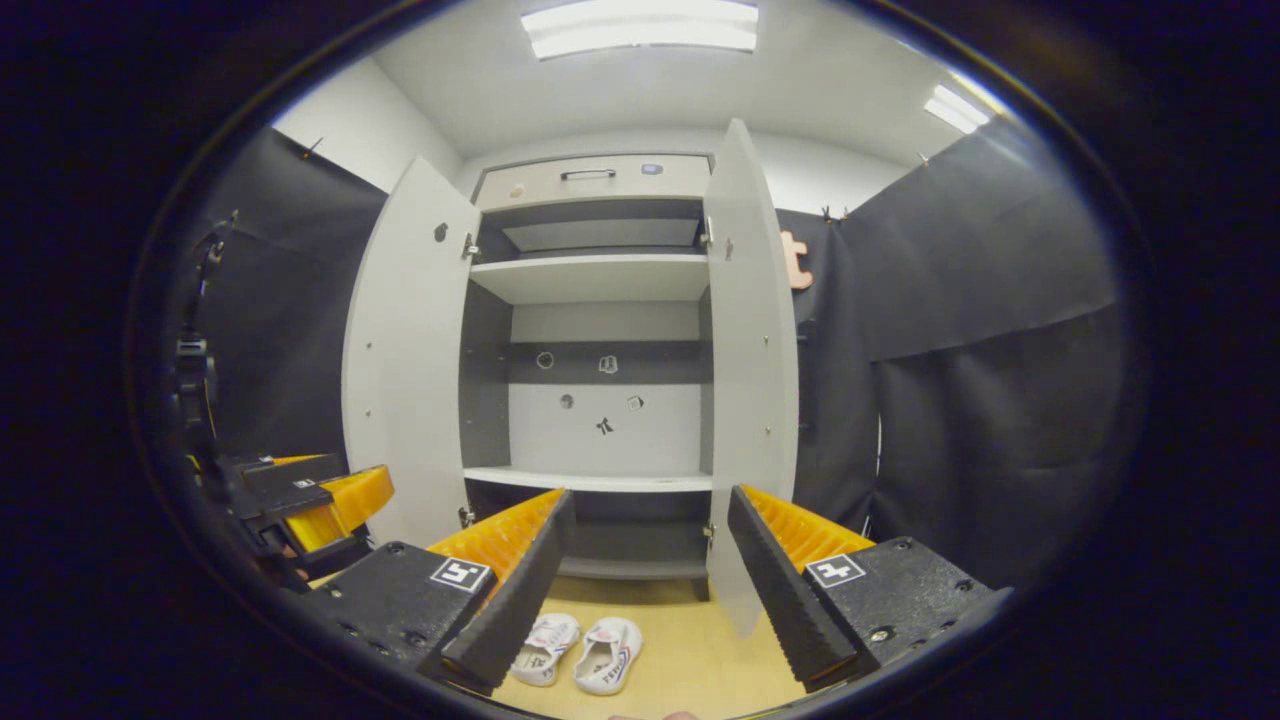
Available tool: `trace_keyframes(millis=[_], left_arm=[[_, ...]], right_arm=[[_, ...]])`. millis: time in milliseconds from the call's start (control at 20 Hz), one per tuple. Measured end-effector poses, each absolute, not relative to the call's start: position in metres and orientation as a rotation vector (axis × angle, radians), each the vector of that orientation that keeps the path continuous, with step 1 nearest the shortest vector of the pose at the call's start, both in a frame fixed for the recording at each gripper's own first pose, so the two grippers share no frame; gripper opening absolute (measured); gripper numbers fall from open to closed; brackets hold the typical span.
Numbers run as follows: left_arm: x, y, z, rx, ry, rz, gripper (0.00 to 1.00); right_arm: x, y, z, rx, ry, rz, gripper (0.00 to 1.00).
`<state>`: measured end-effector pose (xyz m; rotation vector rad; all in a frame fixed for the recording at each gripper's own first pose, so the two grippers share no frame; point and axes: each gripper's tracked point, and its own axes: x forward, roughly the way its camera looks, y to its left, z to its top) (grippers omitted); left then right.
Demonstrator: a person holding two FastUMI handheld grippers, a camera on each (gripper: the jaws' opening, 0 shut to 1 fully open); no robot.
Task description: Grab one shoe with the right hand and put it into the shoe cabinet, grab the other shoe with the left hand and put it into the shoe cabinet; then close the right door with the right hand and the left door with the left hand.
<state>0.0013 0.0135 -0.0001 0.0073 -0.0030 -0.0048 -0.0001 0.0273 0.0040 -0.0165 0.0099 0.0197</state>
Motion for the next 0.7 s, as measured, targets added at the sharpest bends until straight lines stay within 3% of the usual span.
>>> trace_keyframes(millis=[350, 400, 500, 550, 600, 650, 700], left_arm=[[0.004, 0.023, -0.005, 0.011, 0.003, 0.008, 0.95], [0.004, 0.025, -0.006, 0.010, 0.005, 0.012, 0.95], [0.005, 0.030, -0.010, 0.008, 0.010, 0.020, 0.95], [0.006, 0.033, -0.013, 0.008, 0.014, 0.024, 0.95], [0.006, 0.035, -0.015, 0.010, 0.016, 0.028, 0.95], [0.006, 0.038, -0.017, 0.015, 0.018, 0.032, 0.95], [0.006, 0.042, -0.019, 0.023, 0.020, 0.036, 0.95]], right_arm=[[0.024, 0.048, -0.034, -0.007, 0.090, 0.064, 0.99], [0.030, 0.053, -0.048, -0.007, 0.123, 0.073, 0.95], [0.043, 0.059, -0.089, 0.007, 0.217, 0.083, 1.00], [0.050, 0.063, -0.114, 0.021, 0.277, 0.092, 0.95], [0.057, 0.065, -0.139, 0.033, 0.337, 0.091, 1.00], [0.065, 0.064, -0.165, 0.035, 0.392, 0.086, 0.95], [0.069, 0.065, -0.189, 0.031, 0.450, 0.084, 1.00]])
